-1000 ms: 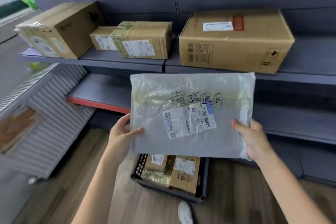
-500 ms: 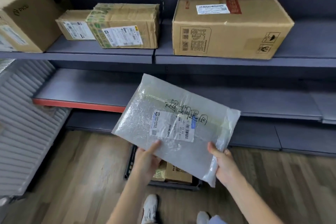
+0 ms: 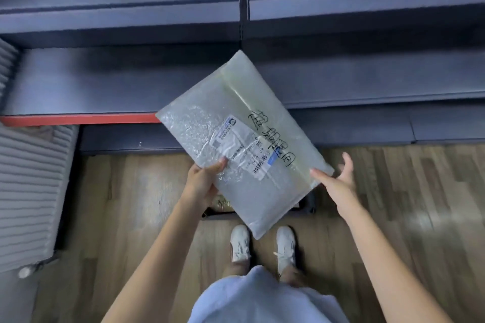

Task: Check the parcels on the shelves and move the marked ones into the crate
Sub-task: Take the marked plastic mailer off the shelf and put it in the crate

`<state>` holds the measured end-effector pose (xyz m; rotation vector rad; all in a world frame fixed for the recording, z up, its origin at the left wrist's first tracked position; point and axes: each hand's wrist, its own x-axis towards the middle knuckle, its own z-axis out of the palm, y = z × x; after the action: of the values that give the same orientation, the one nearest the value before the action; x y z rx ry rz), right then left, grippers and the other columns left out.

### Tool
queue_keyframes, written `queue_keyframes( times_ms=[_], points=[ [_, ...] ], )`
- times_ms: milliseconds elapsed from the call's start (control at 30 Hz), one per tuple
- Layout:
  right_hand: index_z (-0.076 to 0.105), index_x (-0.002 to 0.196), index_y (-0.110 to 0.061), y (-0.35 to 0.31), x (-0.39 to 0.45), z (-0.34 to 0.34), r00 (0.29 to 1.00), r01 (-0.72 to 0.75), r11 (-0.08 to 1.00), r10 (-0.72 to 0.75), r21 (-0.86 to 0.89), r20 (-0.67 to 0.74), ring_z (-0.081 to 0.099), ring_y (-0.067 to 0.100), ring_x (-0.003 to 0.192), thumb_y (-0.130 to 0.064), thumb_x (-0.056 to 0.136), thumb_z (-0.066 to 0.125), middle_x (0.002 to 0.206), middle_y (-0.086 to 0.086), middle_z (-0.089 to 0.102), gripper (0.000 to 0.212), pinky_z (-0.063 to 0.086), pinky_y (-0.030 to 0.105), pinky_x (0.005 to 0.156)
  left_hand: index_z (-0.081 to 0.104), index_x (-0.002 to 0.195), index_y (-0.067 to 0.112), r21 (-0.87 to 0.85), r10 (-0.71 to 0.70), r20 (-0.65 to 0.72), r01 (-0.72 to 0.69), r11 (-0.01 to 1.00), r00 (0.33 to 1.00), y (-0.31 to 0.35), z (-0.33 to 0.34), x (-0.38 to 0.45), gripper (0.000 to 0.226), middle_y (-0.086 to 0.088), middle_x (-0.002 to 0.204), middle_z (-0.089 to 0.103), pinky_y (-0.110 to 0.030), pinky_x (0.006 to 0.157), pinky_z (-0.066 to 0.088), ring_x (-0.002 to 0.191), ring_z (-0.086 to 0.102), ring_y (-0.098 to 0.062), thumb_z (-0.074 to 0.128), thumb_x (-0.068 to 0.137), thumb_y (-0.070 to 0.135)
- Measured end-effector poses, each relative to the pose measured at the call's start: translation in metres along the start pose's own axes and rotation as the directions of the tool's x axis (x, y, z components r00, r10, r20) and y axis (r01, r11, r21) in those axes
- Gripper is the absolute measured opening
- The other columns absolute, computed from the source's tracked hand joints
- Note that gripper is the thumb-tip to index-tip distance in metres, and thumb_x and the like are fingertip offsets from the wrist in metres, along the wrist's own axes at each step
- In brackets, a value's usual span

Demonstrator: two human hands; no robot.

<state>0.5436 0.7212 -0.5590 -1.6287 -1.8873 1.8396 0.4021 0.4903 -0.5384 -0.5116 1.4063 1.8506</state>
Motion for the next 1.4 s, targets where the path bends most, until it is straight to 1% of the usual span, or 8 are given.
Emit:
queue_keyframes(
  times_ms=[200,400,567,733,967,1200,1300,1400],
  points=[
    [0.036,0.138,-0.014,0.032,0.029,0.025,0.949,-0.043,0.982,0.097,-0.183,0.301,0.051,0.020,0.113,-0.012,0.077,0.073,0.122,0.004,0.052,0.071,0.042,0.036,0.099,0.063,0.095,0.002,0.270,-0.047,0.132,0.009,0.963,0.990,-0.032,-0.013,0.035,0.021,-0.002,0.082,0.074,-0.031,0.066,0.057,0.076,0.070,-0.019,0.065,0.075,0.000],
    [0.055,0.108,-0.002,0.103,0.069,0.041,0.976,-0.164,0.986,0.165,-0.021,0.142,0.059,0.027,0.092,0.001,0.085,0.059,0.094,0.008,0.065,0.024,0.049,0.040,0.084,0.040,0.118,0.003,0.398,0.080,0.020,-0.081,0.914,0.997,-0.089,-0.010,0.087,0.050,-0.003,0.076,0.060,-0.022,0.051,0.050,0.061,0.061,-0.019,0.068,0.077,0.003],
    [0.058,0.106,-0.002,0.158,0.130,0.059,0.988,-0.153,0.988,0.153,-0.017,0.034,0.059,0.015,0.073,0.001,0.087,0.056,0.086,0.002,0.064,0.020,0.049,0.014,0.055,0.011,0.146,0.017,0.509,0.052,-0.031,-0.029,0.860,0.998,-0.152,-0.012,0.156,0.088,0.000,0.090,0.057,-0.034,0.073,0.058,0.085,0.065,-0.027,0.065,0.079,-0.001],
    [0.057,0.118,-0.001,0.233,0.207,0.083,0.988,-0.150,0.987,0.148,-0.061,-0.048,0.062,0.030,0.102,-0.006,0.084,0.064,0.114,0.015,0.064,0.036,0.051,0.044,0.090,0.019,0.146,0.014,0.450,0.085,-0.087,-0.037,0.892,0.993,-0.210,-0.022,0.238,0.079,-0.006,0.088,0.058,-0.022,0.058,0.056,0.069,0.061,-0.018,0.058,0.081,-0.010],
    [0.060,0.107,-0.004,0.286,0.257,0.079,0.996,-0.083,0.985,0.076,-0.153,-0.052,0.054,0.008,0.071,0.000,0.087,0.056,0.090,0.003,0.062,0.020,0.042,0.002,0.056,0.036,0.119,0.026,0.530,0.110,-0.046,-0.069,0.845,0.993,-0.274,-0.020,0.294,0.059,0.004,0.085,0.053,-0.027,0.056,0.057,0.063,0.061,-0.014,0.056,0.082,-0.015],
    [0.056,0.118,-0.004,0.303,0.271,0.081,0.993,-0.089,0.948,0.060,-0.307,-0.102,0.060,0.018,0.085,-0.010,0.087,0.059,0.105,0.010,0.067,0.032,0.044,0.022,0.071,0.030,0.135,0.009,0.624,0.162,-0.100,-0.065,0.779,0.982,-0.300,-0.021,0.316,0.064,0.004,0.087,0.053,-0.027,0.047,0.055,0.056,0.061,0.000,0.048,0.080,-0.020],
    [0.053,0.122,-0.003,0.302,0.273,0.088,0.985,-0.124,0.916,0.068,-0.382,-0.157,0.062,0.028,0.099,-0.014,0.087,0.059,0.112,0.014,0.066,0.037,0.046,0.030,0.081,0.029,0.136,0.016,0.684,0.181,-0.135,-0.041,0.729,0.974,-0.307,-0.026,0.322,0.067,-0.011,0.107,0.057,-0.041,0.070,0.058,0.085,0.062,-0.017,0.050,0.080,-0.013],
    [0.051,0.124,-0.002,0.299,0.273,0.092,0.984,-0.125,0.883,0.053,-0.452,-0.169,0.060,0.031,0.104,-0.013,0.088,0.059,0.115,0.018,0.064,0.038,0.043,0.029,0.081,0.020,0.143,0.018,0.776,0.169,-0.075,-0.049,0.629,0.983,-0.309,-0.025,0.320,0.064,-0.018,0.106,0.059,-0.022,0.065,0.056,0.084,0.061,-0.027,0.048,0.088,-0.002]
  ],
)
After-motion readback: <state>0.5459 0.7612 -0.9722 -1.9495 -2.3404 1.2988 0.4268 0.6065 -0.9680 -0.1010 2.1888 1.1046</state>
